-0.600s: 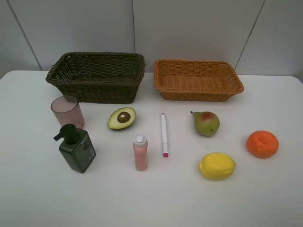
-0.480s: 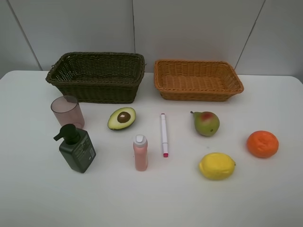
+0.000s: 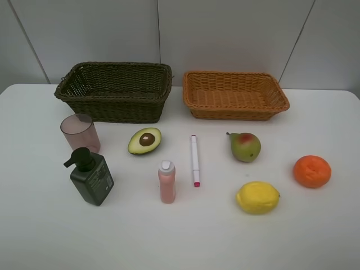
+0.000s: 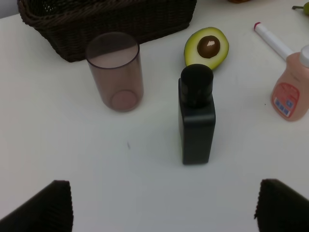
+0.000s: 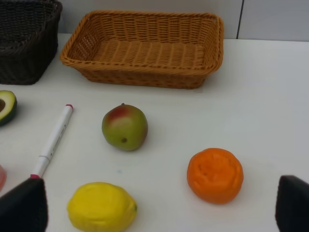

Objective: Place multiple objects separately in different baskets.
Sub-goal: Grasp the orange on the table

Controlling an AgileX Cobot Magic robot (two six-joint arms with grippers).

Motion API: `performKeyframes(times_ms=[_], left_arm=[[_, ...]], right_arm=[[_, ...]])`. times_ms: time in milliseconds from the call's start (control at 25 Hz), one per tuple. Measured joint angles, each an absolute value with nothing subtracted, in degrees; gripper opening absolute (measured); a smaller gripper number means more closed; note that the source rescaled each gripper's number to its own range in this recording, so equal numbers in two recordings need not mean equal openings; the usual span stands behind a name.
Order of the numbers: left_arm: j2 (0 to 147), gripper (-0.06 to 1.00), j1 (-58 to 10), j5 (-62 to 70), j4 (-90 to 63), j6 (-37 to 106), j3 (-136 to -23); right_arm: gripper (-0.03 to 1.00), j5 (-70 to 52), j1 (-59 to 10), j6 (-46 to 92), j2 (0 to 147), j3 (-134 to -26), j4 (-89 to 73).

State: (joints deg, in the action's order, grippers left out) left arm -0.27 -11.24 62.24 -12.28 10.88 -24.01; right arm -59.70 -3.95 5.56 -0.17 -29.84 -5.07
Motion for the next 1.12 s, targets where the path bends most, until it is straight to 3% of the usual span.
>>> performKeyframes(times_ms=[1120], left_arm=[[-0.3, 1.00, -11.2, 62.2, -12.3, 10.9, -24.0]], right_arm=[[1.00, -59.7, -4.0, 5.6, -0.2, -29.8, -5.0]])
